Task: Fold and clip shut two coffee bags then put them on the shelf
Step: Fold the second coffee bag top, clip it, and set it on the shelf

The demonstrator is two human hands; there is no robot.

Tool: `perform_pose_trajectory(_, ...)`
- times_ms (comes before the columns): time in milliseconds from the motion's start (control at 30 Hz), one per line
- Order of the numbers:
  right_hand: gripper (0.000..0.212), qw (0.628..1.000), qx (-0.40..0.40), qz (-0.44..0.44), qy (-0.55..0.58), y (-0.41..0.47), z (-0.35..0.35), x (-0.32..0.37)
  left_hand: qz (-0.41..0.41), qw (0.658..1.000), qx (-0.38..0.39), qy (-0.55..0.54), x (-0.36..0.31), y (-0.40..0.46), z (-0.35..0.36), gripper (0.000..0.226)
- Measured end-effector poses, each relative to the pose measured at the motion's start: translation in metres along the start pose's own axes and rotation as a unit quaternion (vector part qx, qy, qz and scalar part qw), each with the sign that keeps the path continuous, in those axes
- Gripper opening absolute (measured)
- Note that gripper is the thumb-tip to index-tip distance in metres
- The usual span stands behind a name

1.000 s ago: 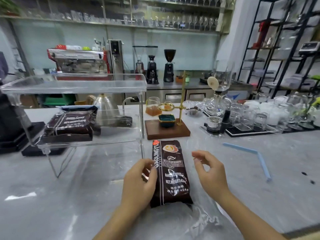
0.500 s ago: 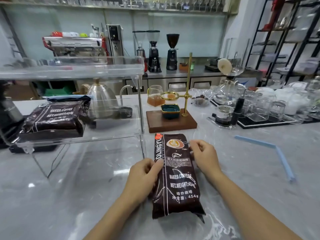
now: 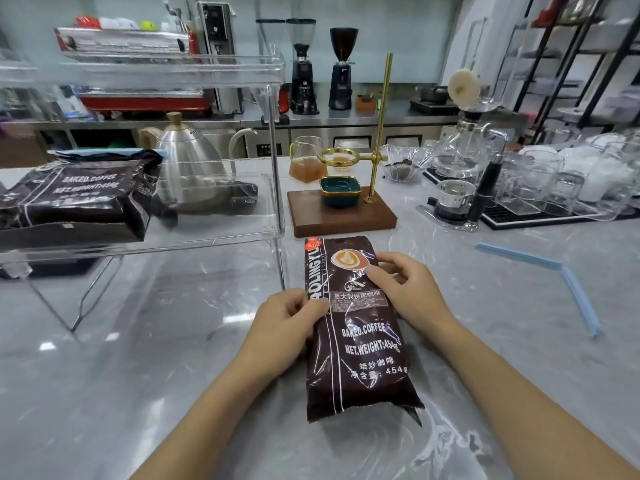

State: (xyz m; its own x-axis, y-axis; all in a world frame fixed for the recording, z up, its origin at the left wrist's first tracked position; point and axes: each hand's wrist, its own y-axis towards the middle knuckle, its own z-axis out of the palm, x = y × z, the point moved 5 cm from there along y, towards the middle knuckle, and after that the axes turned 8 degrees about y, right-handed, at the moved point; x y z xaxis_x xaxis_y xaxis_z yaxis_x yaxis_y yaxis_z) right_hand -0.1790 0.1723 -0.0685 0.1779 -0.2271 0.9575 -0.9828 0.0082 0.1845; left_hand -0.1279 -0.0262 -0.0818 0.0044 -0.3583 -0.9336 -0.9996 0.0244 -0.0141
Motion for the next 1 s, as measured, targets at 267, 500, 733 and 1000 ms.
perform_pose_trajectory(267,0.022,0.996,0.007,0.028,0.081,-0.004,-0.001,0.007,0.104,0.994,-0.026,0.029,-0.009,-0.009,-0.003,0.047)
perform_pose_trajectory(500,0.039,0.972,0.042,-0.003,0.233,-0.013,0.003,0.021,0.183,0.977,-0.102,0.026,-0.027,-0.022,-0.002,0.028)
perform_pose_trajectory(733,0.046,0.951,-0.042,-0.126,0.277,-0.021,-0.015,0.050,0.138,0.987,-0.085,-0.009,-0.028,-0.024,0.010,0.046)
perform_pose_trajectory(1000,0.064,0.932,-0.051,-0.241,0.268,-0.036,-0.015,0.061,0.115,0.990,0.000,-0.078,-0.020,-0.017,0.026,0.065)
